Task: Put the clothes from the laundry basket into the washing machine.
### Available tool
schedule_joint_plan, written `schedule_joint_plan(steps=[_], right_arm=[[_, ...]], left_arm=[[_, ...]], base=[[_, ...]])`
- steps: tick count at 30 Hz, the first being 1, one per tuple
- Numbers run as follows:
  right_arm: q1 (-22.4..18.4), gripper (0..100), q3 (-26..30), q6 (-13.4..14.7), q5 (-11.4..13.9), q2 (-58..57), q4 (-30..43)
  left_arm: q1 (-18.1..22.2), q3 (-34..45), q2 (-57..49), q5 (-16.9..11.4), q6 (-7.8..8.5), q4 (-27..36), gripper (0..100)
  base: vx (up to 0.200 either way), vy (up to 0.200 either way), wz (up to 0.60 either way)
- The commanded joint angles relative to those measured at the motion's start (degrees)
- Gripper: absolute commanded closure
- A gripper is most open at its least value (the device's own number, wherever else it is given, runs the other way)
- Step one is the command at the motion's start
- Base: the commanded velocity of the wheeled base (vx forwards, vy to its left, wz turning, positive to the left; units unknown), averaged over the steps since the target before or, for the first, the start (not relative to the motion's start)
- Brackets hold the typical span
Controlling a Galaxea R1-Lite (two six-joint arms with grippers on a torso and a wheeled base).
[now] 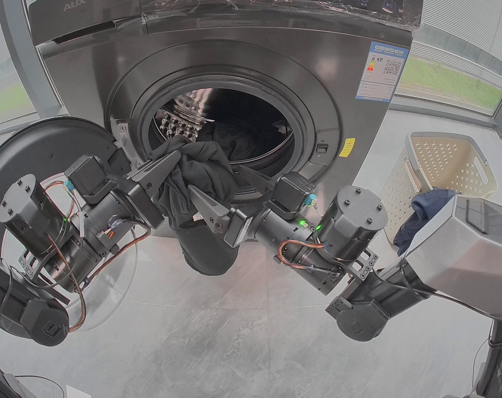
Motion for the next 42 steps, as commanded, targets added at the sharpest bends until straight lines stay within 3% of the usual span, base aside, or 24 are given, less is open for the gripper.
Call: schedule_joint_plan(steps=[1, 12, 13, 25, 30, 31, 42], right_arm=[[0.00, 0, -2.90, -0.18, -0.01, 3.60, 0.20], [0.70, 0, -5.36, -0.27, -0.09, 4.21, -0.32], [0.70, 100, -5.54, -0.18, -0.09, 4.21, -0.32], [0.88, 100, -4.75, -0.18, -0.27, 3.16, -0.85], [1.05, 100, -0.70, -0.09, -0.80, -1.50, -0.85], [1.05, 100, 0.09, -0.09, -0.80, -2.47, -0.85], [-0.35, 100, 5.54, 0.00, -0.89, -8.35, 0.03]], left_arm=[[-0.16, 0.02, 0.00, -0.02, 0.03, -0.03, 100], [-0.33, 0.28, 0.08, 0.07, 0.12, -0.03, 100], [-0.33, 0.28, 0.08, 0.07, 0.12, -0.03, 100], [0.19, 0.28, 0.88, 0.07, 0.12, -0.03, 100], [0.37, 0.63, 0.79, 0.16, -0.50, -0.03, 100], [0.46, 0.46, 0.88, 0.16, -0.59, -0.03, 0], [4.06, 0.54, 0.96, -0.02, -0.59, 0.06, 0]], base=[[0.000, 0.000, 0.00], [0.000, 0.000, 0.00], [0.000, 0.000, 0.00], [0.000, 0.000, 0.00], [0.000, 0.000, 0.00], [0.000, 0.000, 0.00], [0.000, 0.000, 0.00]])
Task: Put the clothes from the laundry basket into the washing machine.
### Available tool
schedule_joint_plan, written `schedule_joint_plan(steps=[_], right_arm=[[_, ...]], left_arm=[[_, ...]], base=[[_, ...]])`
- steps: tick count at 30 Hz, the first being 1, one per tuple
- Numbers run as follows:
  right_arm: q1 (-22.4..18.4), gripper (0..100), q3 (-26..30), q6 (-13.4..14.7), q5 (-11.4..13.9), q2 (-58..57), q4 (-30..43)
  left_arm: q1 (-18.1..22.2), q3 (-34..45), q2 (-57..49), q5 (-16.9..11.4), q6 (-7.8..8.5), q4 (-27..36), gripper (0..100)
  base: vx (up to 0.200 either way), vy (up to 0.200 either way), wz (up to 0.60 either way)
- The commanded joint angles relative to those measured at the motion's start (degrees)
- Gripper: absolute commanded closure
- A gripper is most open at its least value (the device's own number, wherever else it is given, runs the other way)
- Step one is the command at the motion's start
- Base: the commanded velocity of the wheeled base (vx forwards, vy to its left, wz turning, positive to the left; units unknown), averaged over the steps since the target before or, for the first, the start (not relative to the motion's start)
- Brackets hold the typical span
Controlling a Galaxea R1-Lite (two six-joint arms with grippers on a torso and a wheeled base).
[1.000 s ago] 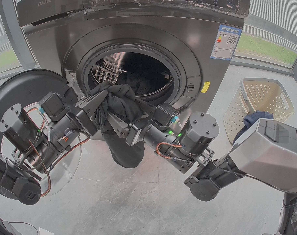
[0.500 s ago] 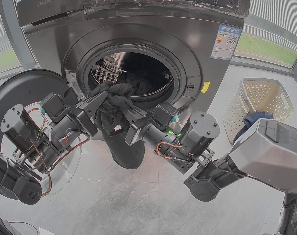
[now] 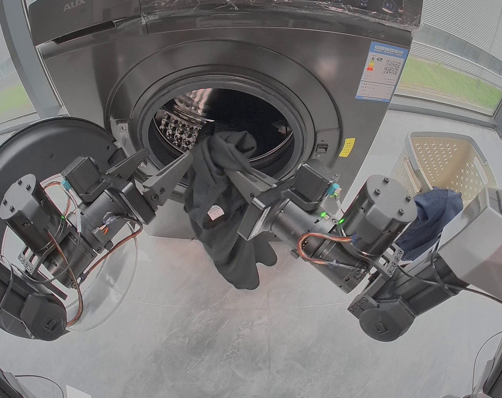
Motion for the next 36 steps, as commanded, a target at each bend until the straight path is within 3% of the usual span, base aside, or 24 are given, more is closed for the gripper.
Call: schedule_joint_plan(steps=[1, 12, 19, 36], right_arm=[[-0.88, 100, 1.08, 0.03, 0.02, -2.47, 0.14], [-0.08, 100, 2.31, 0.12, 0.02, -1.85, 0.23], [0.00, 100, 3.01, 0.12, -0.07, -1.15, 0.14], [0.88, 100, 2.92, 0.30, -0.16, -0.01, -0.03]], left_arm=[[0.78, 0.59, 0.21, -0.05, -0.01, 0.06, 0], [-0.89, 5.60, 3.90, -0.67, 1.31, -0.03, 0], [-4.32, 5.33, 4.60, -0.58, 2.01, -0.12, 0], [-5.02, 1.55, 9.35, 0.21, 2.62, -0.29, 0]], base=[[0.000, 0.000, 0.00], [0.000, 0.000, 0.00], [0.000, 0.000, 0.00], [0.000, 0.000, 0.00]])
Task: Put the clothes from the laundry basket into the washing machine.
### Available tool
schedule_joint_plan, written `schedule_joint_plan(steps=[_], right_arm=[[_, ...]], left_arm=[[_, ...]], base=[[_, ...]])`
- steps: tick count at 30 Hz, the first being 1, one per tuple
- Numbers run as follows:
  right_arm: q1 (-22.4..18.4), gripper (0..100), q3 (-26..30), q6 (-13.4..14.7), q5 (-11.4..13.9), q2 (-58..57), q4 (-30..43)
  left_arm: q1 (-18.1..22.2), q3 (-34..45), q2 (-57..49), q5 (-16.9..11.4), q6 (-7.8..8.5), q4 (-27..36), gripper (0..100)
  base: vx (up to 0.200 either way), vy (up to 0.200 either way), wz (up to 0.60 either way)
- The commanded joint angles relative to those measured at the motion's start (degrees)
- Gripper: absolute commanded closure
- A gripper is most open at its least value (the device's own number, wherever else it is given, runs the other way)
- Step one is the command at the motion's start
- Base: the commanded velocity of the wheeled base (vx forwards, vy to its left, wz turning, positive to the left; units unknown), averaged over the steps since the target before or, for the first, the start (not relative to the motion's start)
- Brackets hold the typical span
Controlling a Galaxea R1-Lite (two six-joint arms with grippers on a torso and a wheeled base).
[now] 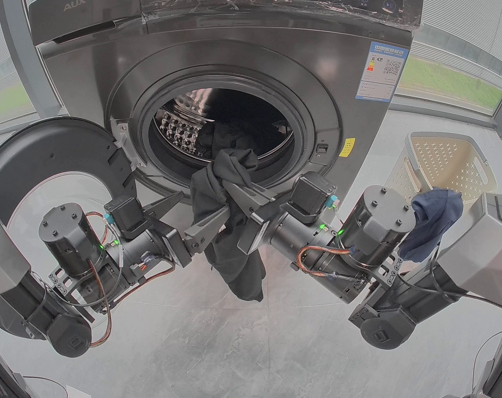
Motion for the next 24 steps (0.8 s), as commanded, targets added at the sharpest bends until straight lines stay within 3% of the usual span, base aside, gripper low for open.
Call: schedule_joint_plan(steps=[1, 6, 10, 24], right_arm=[[0.08, 100, 0.12, -0.01, 0.04, 0.14, -0.06], [-0.10, 100, 0.12, -0.01, -0.05, -0.04, -0.06], [-0.63, 100, -0.06, 0.08, -1.55, -0.13, 0.12], [-2.38, 100, -0.41, 0.25, -1.63, -1.18, 0.12]], left_arm=[[0.43, -1.36, 1.96, 0.22, -0.12, -0.06, 100], [0.96, -1.36, 1.17, 0.40, -0.47, -0.06, 100], [1.22, -1.18, -0.68, 1.72, -0.83, 0.03, 100], [1.75, 1.10, -0.50, 2.60, -1.00, 0.11, 100]], base=[[0.000, 0.000, 0.00], [0.000, 0.000, 0.00], [0.000, 0.000, 0.00], [0.000, 0.000, 0.00]])
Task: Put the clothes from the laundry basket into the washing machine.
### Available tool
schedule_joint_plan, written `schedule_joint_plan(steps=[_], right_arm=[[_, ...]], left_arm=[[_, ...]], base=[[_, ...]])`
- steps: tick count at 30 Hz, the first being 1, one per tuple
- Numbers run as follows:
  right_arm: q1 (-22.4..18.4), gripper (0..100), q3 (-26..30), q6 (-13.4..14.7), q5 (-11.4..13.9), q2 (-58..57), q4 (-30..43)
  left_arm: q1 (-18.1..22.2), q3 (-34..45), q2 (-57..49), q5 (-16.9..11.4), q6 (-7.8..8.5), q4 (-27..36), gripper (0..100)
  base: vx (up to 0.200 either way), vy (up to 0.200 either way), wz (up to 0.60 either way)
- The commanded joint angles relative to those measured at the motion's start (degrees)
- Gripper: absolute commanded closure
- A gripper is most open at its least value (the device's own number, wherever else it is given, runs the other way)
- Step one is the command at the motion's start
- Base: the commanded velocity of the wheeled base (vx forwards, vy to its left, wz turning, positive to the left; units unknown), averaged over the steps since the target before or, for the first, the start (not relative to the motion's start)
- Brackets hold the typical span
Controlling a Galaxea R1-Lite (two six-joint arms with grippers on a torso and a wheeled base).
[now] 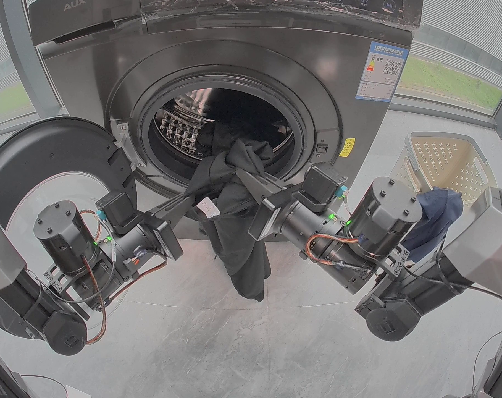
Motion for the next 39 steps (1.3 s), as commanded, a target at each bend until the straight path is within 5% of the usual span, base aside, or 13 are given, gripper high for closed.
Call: schedule_joint_plan(steps=[1, 23, 24, 33, 39], right_arm=[[-0.51, 100, -0.34, 0.01, -0.01, -0.39, 0.03], [-0.42, 100, -1.75, 0.27, -0.72, -0.39, 0.65], [-0.33, 100, -1.66, 0.27, -0.72, -0.39, 0.65], [-0.51, 100, -1.40, 0.27, -0.72, -1.18, 0.74], [-0.60, 100, -0.69, 0.27, -0.72, -2.15, 0.74]], left_arm=[[-0.36, 2.18, 0.31, 0.07, 0.05, -0.01, 100], [-5.37, 9.03, 0.31, -0.63, 0.67, -0.01, 100], [-5.81, 8.77, 0.40, -0.54, 0.40, -0.01, 0], [-4.05, 7.71, -2.24, -0.98, -0.13, -0.01, 0], [-0.36, 7.98, -3.21, -4.06, -0.04, -0.01, 0]], base=[[0.000, 0.000, 0.00], [0.000, 0.000, 0.00], [0.000, 0.000, 0.00], [0.000, 0.000, 0.00], [0.000, 0.000, 0.00]])
